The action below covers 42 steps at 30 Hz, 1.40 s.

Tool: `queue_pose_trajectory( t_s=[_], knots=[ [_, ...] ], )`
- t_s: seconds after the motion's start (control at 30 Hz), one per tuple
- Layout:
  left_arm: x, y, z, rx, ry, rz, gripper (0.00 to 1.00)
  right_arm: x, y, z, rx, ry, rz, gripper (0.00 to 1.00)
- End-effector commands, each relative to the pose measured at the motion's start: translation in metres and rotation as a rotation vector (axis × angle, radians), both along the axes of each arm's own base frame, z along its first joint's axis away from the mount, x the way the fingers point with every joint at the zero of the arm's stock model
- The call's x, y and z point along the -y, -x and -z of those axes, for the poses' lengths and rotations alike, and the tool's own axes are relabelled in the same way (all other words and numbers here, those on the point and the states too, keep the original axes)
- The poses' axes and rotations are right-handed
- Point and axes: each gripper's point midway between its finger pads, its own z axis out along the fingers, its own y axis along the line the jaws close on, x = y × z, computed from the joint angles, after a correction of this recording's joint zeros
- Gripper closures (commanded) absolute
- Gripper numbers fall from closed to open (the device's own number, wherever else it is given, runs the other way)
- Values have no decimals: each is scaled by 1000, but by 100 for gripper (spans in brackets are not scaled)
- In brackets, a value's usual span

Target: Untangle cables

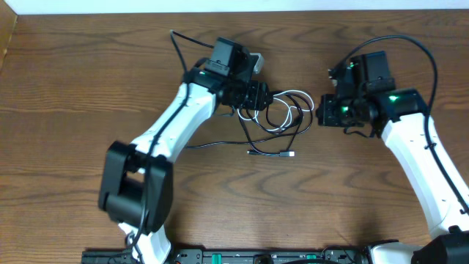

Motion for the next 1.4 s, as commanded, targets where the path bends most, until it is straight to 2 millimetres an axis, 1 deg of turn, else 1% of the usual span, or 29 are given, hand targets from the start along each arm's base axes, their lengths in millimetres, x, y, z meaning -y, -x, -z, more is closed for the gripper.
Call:
queue_pose_trajectory(
  t_s=[0.0,0.13,0.23,0.37,0.57,0.8,0.9,0.93,1.0,1.17,1.27,1.3,1.37],
  knots=[
    [-4,-16,27,50,-152,-91,43,16,-4,-7,10,0,62,95],
    [2,-24,49,95,-232,-110,43,18,-3,-6,6,5,60,95],
    [7,-29,62,123,-261,-114,43,19,-2,-6,6,13,53,94],
    [13,-34,73,150,-285,-113,43,19,0,-5,-1,14,52,94],
    [17,-32,90,139,-297,-96,43,20,1,-4,-1,24,38,94],
    [26,-28,98,144,-300,-70,44,20,0,-4,2,24,38,95],
    [23,-27,108,142,-337,-77,44,20,1,-4,1,24,38,95],
    [21,-26,112,135,-348,-78,48,20,1,-4,1,24,38,95],
    [21,-25,118,124,-356,-75,49,20,1,-4,1,24,38,95],
    [22,-24,118,128,-357,-73,52,20,0,-4,2,24,38,94],
    [22,-24,118,128,-357,-73,71,20,0,-4,2,24,38,93],
    [22,-25,117,130,-355,-73,75,20,0,-4,2,24,38,92],
    [23,-23,110,127,-349,-71,78,20,0,-4,2,24,38,91]
  ],
)
